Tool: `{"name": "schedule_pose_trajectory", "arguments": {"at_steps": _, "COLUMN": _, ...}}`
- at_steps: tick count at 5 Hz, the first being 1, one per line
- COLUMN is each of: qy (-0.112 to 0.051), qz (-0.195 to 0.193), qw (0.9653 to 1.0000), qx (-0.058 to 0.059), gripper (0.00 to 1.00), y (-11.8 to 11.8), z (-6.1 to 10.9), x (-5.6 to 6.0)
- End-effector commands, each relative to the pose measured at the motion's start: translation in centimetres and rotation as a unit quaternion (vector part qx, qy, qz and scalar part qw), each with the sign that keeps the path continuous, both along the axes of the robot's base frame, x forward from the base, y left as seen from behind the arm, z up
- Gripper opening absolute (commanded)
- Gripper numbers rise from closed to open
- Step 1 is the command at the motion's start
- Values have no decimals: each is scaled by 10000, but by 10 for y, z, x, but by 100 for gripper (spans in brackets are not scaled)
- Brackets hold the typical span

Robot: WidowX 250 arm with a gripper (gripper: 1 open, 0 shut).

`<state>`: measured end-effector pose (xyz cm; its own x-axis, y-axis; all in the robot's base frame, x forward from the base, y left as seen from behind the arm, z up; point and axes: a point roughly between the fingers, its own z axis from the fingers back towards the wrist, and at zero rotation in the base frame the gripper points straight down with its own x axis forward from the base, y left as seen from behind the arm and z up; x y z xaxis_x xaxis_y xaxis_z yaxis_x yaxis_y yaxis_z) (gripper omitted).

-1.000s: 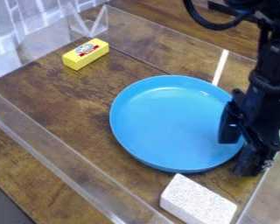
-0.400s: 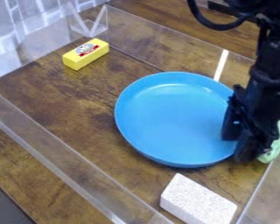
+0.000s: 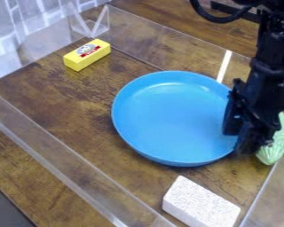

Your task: Remove the green object from inside the blue tray and put it on the table

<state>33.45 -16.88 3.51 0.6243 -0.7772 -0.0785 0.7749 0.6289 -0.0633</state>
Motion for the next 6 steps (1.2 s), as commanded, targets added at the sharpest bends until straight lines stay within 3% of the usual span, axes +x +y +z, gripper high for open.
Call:
{"name": "schedule_pose_trajectory", "arguments": {"at_steps": 1, "qy": -233, "qz": -111, "qw": 9995, "qx": -155, "gripper": 0, "y": 6, "z": 16, "x": 7}}
{"name": "schedule_pose_trajectory", "arguments": {"at_steps": 2, "qy": -200, "qz": -284, "qw": 9992, "qx": -180, "gripper": 0, "y": 10, "z": 9, "x": 4}}
{"name": "schedule_pose_trajectory", "arguments": {"at_steps": 3, "qy": -148, "qz": -504, "qw": 9985, "qx": -152, "gripper": 100, "y": 12, "z": 12, "x": -2}}
{"name": "schedule_pose_trajectory", "arguments": {"at_steps": 5, "qy": -76, "qz": -673, "qw": 9976, "qx": -144, "gripper": 100, "y": 15, "z": 28, "x": -25}}
{"name": "schedule_pose_trajectory", "arguments": {"at_steps": 6, "qy": -147, "qz": -643, "qw": 9977, "qx": -146, "gripper": 100, "y": 12, "z": 39, "x": -26}}
